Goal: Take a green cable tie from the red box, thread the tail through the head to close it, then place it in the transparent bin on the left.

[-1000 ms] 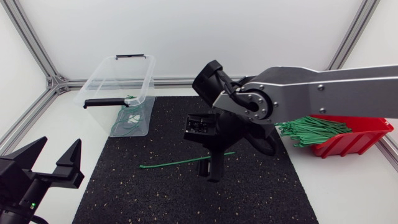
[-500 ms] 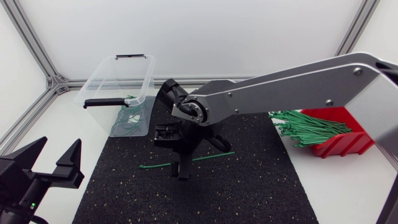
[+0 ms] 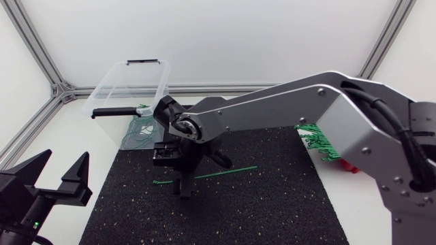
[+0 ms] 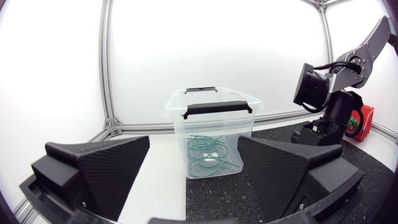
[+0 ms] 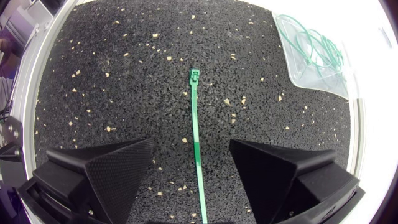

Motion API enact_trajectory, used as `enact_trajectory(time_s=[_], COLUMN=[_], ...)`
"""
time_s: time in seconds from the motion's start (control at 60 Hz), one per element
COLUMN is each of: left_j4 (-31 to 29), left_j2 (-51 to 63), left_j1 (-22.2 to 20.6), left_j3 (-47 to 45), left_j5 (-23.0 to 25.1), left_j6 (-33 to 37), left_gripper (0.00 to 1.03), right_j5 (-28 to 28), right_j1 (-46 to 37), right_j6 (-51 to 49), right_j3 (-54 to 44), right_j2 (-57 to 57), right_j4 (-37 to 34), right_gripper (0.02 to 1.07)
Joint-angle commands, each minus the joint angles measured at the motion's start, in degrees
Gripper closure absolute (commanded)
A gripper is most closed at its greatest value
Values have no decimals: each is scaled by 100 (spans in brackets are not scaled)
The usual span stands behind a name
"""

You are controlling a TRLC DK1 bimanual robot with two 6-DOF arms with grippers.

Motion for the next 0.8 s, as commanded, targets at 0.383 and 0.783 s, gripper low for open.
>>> enact_trajectory(time_s=[0.383, 0.783], left_j4=[-25, -25], left_j2=[-41, -41], left_j1=[21, 30], left_j3=[-242, -242], left_j5=[-42, -42], left_j6=[77, 77], left_gripper=[4, 4], right_j5=[37, 362], right_j1=[102, 111], right_j6=[-113, -184], right_j3=[136, 39], right_j2=[327, 433], right_j4=[97, 228], right_gripper=[48, 64])
